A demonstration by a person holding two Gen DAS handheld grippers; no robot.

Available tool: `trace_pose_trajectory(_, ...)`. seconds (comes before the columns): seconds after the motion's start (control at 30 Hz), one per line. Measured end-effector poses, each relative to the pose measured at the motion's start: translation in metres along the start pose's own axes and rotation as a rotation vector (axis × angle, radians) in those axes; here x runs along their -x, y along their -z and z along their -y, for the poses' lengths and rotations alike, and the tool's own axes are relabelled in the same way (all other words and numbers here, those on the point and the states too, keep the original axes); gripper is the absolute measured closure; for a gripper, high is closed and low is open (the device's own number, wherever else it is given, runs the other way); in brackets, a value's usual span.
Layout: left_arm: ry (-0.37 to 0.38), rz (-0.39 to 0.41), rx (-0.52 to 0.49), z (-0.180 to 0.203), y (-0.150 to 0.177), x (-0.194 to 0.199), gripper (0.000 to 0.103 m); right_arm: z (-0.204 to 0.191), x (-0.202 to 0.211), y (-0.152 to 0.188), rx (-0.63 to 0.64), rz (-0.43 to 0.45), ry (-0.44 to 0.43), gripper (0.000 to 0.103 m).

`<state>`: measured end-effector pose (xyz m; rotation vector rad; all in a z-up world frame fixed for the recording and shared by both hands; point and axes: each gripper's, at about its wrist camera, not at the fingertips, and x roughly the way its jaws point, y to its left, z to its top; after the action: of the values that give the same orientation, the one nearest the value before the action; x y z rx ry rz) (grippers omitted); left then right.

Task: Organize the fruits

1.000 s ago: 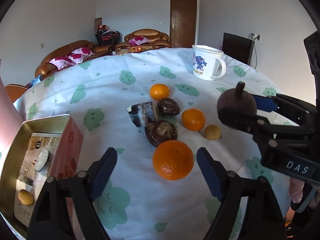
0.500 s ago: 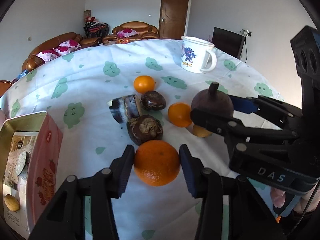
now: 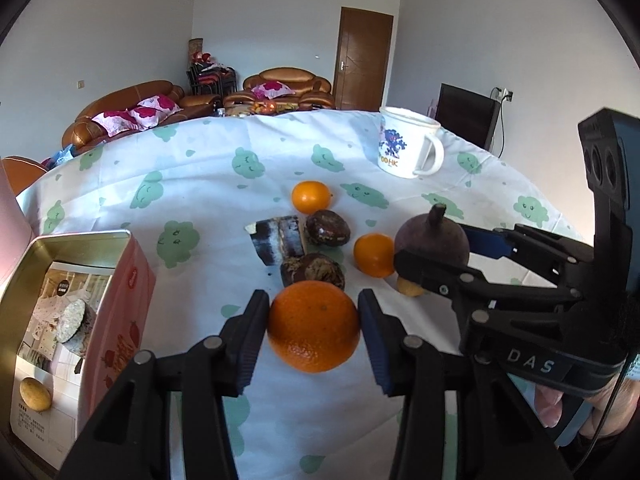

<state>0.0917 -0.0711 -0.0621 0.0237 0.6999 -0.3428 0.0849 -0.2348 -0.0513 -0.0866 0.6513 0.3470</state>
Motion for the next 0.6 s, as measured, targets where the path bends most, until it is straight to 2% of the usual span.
trace_pose_trajectory(0.6, -0.048, 0.115, 0.045, -0.009, 0.002, 0.021, 0.055, -0.002, 0.012, 0.001, 0.02, 0.065, -0.037, 0.05)
